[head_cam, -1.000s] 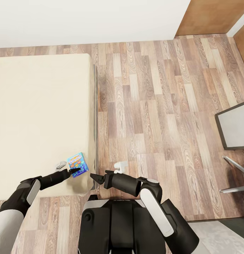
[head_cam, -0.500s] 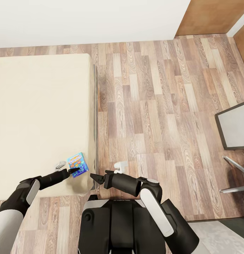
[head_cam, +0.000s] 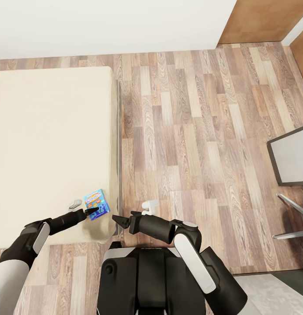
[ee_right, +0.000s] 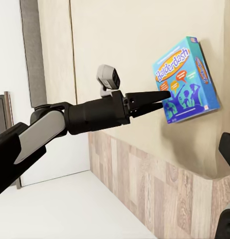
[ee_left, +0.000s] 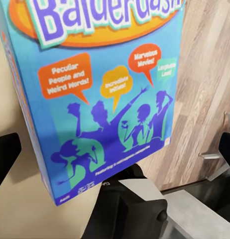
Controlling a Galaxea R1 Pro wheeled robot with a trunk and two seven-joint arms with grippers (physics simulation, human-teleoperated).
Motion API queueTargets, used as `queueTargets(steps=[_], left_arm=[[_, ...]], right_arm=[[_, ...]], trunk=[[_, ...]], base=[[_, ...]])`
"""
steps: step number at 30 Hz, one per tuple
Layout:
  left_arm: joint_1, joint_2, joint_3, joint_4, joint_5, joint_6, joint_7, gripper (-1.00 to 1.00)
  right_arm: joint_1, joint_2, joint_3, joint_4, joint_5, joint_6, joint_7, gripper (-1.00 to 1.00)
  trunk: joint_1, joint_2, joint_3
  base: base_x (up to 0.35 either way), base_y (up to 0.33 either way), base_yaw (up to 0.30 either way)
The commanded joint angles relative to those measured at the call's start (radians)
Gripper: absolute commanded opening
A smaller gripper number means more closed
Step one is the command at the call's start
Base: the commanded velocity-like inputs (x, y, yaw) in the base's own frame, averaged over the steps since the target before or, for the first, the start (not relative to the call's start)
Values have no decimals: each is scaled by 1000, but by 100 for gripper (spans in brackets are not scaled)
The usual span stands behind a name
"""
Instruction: Put all the toys in the child's room - the three board games (two on the bed and one on the table), the two jigsaw puzzles on the table, and the tennis ball on the table - inside the toy box on the table in the child's room.
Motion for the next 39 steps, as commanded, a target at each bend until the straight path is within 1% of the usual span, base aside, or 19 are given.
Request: queueTargets(steps=[1,11,23,29,39], left_arm=[[0,0,1,0,5,7,-1,100],[0,-2,1,0,4,-4,1,100],[0,-12,-1,0,5,-20,0,100],[0,-23,-1,0,6,-22,-4,100],[0,-26,-2,0,6,-23,-13,100]], right_arm=[[0,0,-1,0,1,5,3,100],[0,-1,-1,0,1,5,4,100],[0,-1,-1,0,1,5,4,100],[0,-1,-1,0,1,5,4,100],[0,-2,-1,-1,1,5,4,100]], trunk=[[1,-1,-1],[1,-1,-1],[1,-1,-1],[1,-1,-1],[1,-1,-1]], base=[[0,0,0],[0,0,0],[0,0,0],[0,0,0],[0,0,0]])
